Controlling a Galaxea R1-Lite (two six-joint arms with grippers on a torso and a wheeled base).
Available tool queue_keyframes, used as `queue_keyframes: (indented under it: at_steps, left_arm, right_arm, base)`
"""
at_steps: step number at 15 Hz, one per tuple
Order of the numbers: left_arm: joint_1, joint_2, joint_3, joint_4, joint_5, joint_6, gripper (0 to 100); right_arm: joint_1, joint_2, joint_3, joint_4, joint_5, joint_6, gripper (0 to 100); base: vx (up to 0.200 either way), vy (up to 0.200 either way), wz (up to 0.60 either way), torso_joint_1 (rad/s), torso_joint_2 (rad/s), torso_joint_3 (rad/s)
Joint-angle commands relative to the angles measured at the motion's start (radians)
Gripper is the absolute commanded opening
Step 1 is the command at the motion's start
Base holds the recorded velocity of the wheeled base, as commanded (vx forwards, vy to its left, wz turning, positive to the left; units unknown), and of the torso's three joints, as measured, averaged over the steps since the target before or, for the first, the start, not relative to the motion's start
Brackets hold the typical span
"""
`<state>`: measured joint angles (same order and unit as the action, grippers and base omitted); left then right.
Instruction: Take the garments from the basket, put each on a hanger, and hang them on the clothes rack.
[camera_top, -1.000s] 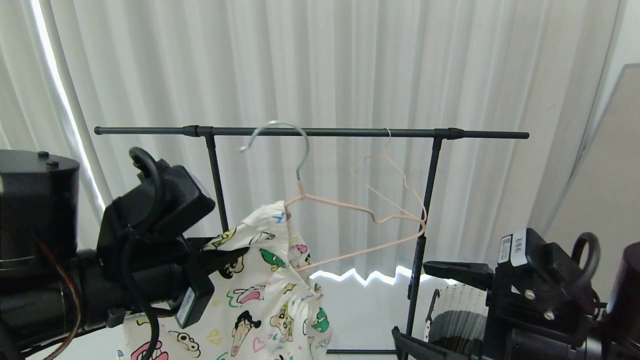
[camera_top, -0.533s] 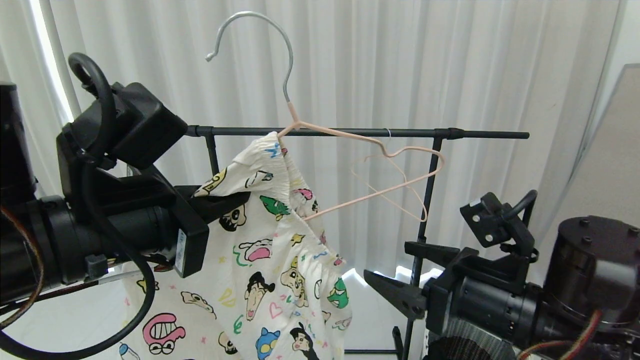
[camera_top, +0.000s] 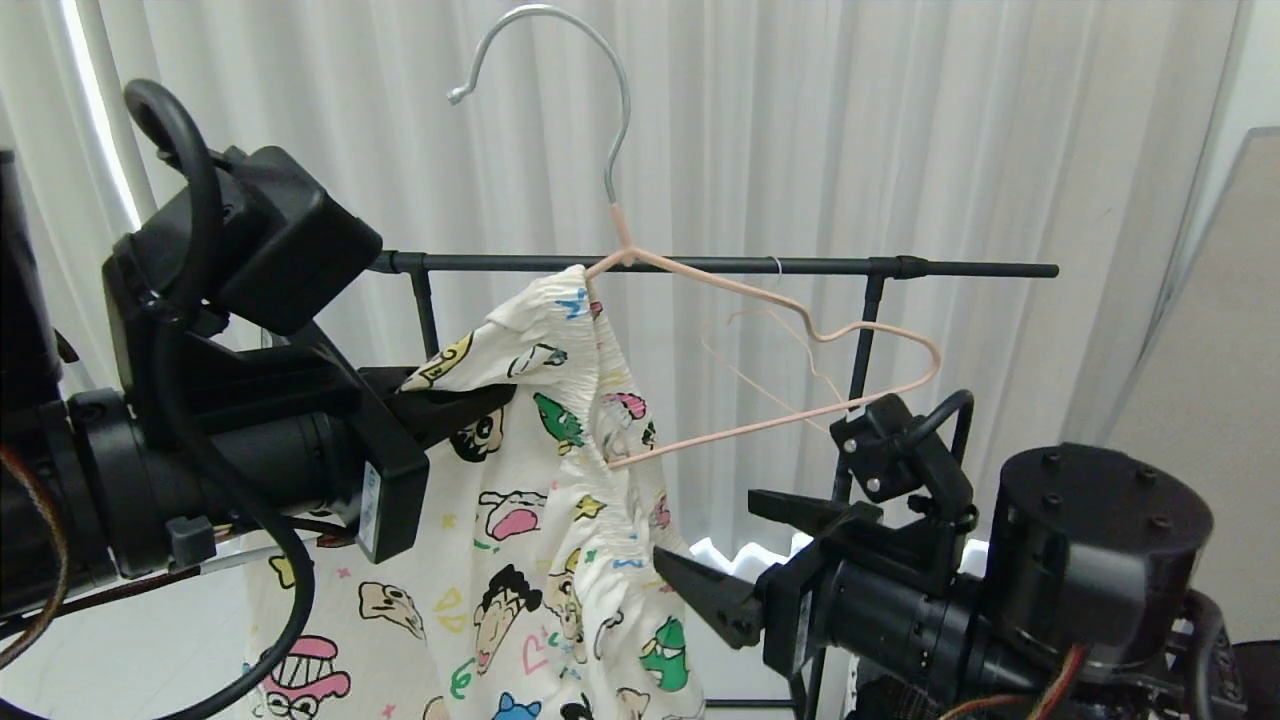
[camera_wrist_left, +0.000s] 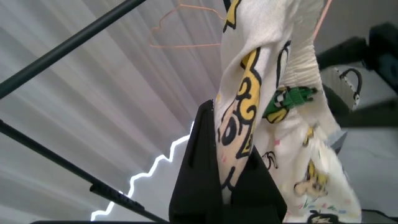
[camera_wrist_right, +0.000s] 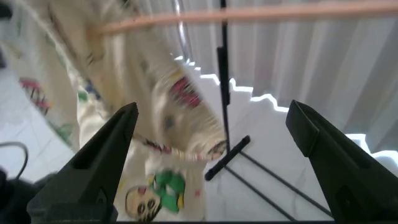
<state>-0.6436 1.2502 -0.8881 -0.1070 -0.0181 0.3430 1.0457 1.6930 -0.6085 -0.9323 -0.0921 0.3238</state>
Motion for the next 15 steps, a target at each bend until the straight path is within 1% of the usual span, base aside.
queue_keyframes:
  at_steps: [1,6,8,9,15]
  left_arm:
    - [-0.002,-0.018,0.001,0.0,0.0,0.001,0]
    - [-0.007,-0.049,-0.002,0.0,0.006,0.002,0]
    - [-0.007,-0.058,-0.005,-0.002,0.02,0.002,0]
    - [-0.008,-0.058,-0.008,-0.002,0.029,0.001,0]
    - [-0.008,-0.057,-0.006,-0.002,0.029,0.002,0]
  right_arm:
    - [0.048,0.045,0.007,0.0,-0.018,-0.002,100]
    - [0.042,0.083,0.013,0.0,-0.021,0.008,100]
    - [0.036,0.088,0.018,0.0,-0.028,0.014,100]
    - [0.03,0.091,0.019,0.0,-0.037,0.014,0]
    - [0.005,0.094,0.019,0.0,-0.061,0.012,0]
  base:
    - [0.0,0.0,0.0,0.0,0.0,0.0]
    - [0.0,0.0,0.0,0.0,0.0,0.0]
    - [0.0,0.0,0.0,0.0,0.0,0.0]
    - [0.0,0.0,0.0,0.0,0.0,0.0]
    - [0.0,0.0,0.0,0.0,0.0,0.0]
